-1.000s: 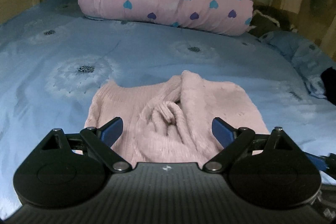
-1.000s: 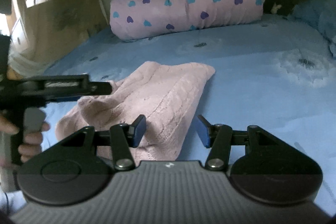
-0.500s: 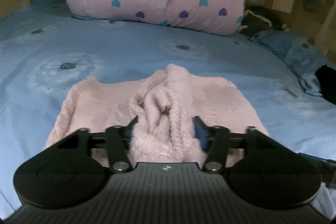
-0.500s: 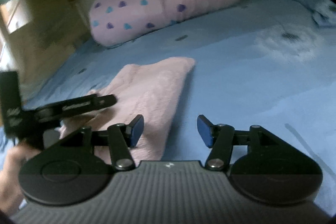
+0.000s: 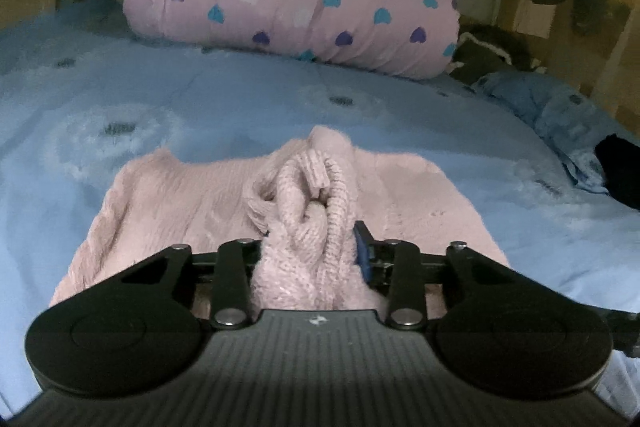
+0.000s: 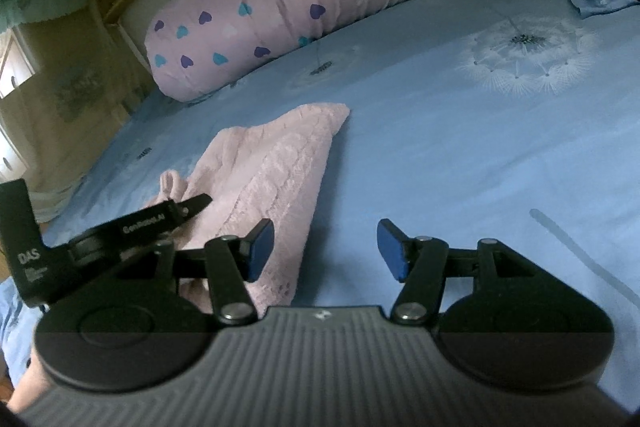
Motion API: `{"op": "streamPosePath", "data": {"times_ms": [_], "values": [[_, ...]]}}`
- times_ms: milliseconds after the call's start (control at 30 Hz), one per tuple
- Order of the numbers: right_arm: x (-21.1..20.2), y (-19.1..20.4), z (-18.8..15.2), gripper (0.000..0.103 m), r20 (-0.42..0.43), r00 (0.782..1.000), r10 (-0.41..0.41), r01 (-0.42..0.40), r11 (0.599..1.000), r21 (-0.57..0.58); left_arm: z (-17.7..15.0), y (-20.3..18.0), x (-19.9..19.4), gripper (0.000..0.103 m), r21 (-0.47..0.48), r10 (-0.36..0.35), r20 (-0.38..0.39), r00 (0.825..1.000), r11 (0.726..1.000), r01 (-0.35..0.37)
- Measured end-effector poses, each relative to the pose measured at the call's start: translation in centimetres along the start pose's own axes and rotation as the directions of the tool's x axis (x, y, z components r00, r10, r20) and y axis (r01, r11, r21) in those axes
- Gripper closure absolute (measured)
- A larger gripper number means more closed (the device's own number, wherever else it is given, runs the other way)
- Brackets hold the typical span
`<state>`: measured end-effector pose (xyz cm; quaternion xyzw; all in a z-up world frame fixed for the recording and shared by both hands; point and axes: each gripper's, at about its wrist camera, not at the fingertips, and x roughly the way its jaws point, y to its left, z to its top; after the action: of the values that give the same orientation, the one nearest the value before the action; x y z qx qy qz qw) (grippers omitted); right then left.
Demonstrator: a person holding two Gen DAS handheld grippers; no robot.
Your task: Fold small clothes
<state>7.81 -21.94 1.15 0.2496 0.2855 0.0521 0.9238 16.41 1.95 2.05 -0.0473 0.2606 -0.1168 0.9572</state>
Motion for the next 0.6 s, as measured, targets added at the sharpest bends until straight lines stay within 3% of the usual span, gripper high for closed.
{"op": "streamPosePath", "data": {"times_ms": [267,400,600], "values": [[-0.3,0.1,-0.1,0.043,0.009,1.000,-0.007,0.007,1.000,-0.012,2.5,0.6,-4.1,0.066,0.018,0.009,0.143,0.990,1.000,-0.012],[-0.6,0.2,0.0,0.043,0.020,1.000,-0.005,0.005,1.000,-0.026,2.1,3.1,-4.6,0.066,-0.012,0.084,0.113,0.990,0.996,-0.084],[-0.9,0.9,0.0,0.043,0.026,1.000,0.001,0.001,0.997,-0.078,0.4,6.4,-5.3,0.064,0.031,0.175,0.065,0.982,0.984,-0.177]]}}
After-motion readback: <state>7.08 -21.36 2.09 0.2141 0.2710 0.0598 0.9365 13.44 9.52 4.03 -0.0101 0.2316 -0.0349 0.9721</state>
